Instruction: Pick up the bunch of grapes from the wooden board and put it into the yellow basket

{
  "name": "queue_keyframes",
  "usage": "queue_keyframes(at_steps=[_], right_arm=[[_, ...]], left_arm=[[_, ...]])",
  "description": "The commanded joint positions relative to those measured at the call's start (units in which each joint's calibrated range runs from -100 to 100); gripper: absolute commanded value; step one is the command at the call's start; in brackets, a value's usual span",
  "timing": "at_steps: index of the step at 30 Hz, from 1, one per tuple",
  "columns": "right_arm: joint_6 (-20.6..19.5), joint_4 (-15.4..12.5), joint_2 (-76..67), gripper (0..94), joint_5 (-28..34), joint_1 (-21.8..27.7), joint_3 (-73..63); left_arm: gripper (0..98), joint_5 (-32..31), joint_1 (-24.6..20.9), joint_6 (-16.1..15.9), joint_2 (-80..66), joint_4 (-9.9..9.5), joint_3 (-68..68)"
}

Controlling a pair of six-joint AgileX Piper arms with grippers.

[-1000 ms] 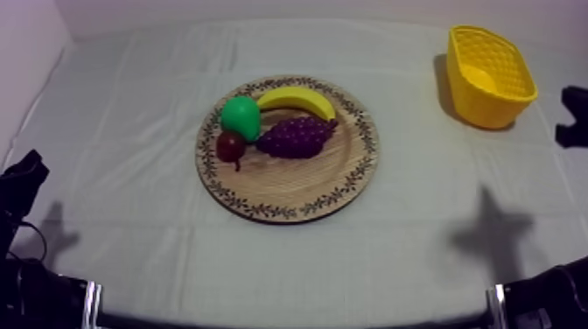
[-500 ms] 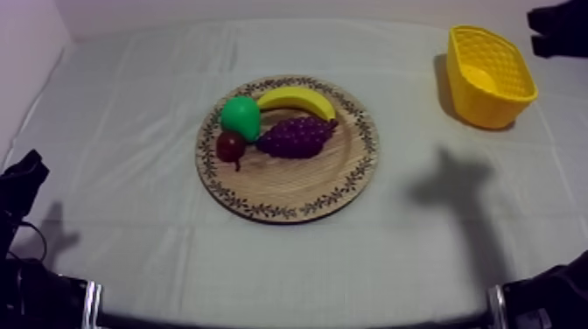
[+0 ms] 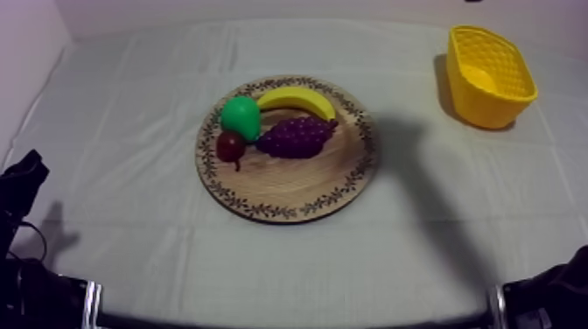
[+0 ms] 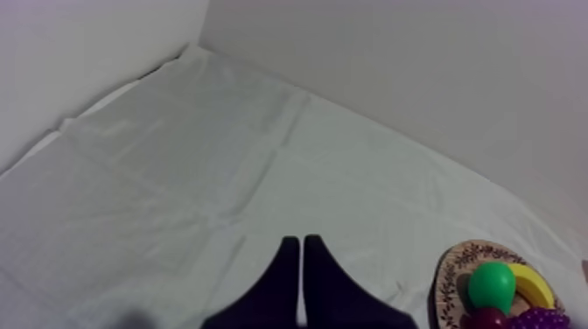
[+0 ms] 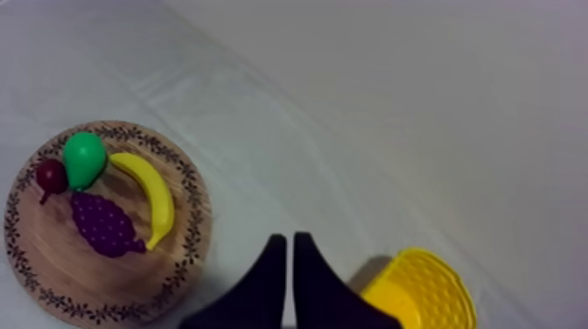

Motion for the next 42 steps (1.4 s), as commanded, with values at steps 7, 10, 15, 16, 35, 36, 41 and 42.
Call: queue_keyframes(at_steps=[7, 10, 15, 16, 35, 36, 41, 42], right_arm=[[-0.87, -0.15, 10.37, 0.6, 4.62, -4.32, -10.97], [-1.73, 0.16, 13.97, 0.6, 5.56, -5.76, -15.04], [-2.98, 0.51, 19.58, 0.6, 7.61, -7.57, -21.66], [-3.16, 0.66, 20.55, 0.6, 7.93, -7.87, -22.62], [2.54, 1.15, 24.74, 0.6, 8.76, -9.9, -20.77], [4.0, 0.76, 24.67, 0.6, 9.27, -9.92, -20.67], [12.84, -1.53, 24.23, 0.6, 13.85, -9.81, -20.92], [14.51, -1.76, 24.16, 0.6, 15.37, -9.81, -21.18]], left_arm=[[0.1, 0.02, 0.02, 0.02, 0.03, 0.0, -0.02], [0.1, 0.02, 0.02, 0.01, 0.03, 0.0, -0.02], [0.1, 0.02, 0.02, 0.01, 0.03, 0.0, -0.02], [0.1, 0.02, 0.02, 0.01, 0.03, 0.0, -0.02], [0.1, 0.02, 0.02, 0.01, 0.03, 0.0, -0.02], [0.1, 0.02, 0.02, 0.01, 0.03, 0.0, -0.02], [0.1, 0.02, 0.02, 0.01, 0.03, 0.0, -0.02], [0.1, 0.02, 0.02, 0.01, 0.03, 0.0, -0.02]])
